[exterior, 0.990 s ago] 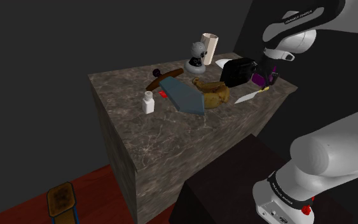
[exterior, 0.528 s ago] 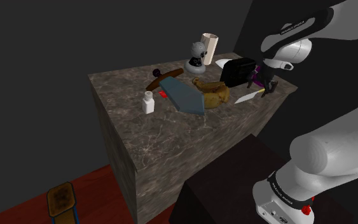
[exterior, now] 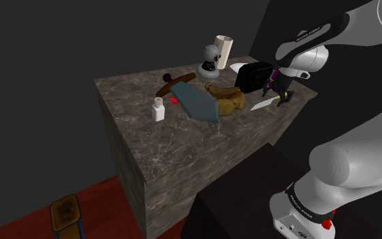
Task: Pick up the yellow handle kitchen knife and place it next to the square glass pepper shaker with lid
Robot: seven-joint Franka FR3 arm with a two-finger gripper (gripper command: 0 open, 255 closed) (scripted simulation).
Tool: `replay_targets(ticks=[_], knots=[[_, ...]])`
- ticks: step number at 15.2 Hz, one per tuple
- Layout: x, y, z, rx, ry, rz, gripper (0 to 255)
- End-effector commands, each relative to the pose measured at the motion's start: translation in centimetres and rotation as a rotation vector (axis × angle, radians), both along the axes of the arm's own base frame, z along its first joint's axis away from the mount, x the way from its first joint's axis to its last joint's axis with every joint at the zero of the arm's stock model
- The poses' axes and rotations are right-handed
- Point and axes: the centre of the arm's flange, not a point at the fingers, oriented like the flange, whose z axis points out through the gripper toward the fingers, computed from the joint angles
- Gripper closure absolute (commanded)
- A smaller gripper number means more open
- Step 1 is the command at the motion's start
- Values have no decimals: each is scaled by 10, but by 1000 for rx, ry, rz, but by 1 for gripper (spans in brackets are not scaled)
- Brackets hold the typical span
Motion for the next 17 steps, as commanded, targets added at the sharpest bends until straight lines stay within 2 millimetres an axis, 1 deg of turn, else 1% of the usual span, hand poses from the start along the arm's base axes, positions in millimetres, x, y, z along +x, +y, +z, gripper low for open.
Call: replay_targets(ticks=[1,2,3,12,17], knots=[[0,0,0,0,0,0,0],[0,0,0,0,0,0,0],[0,0,0,0,0,0,255],[0,0,0,0,0,0,255],[0,0,26,0,0,0,255]])
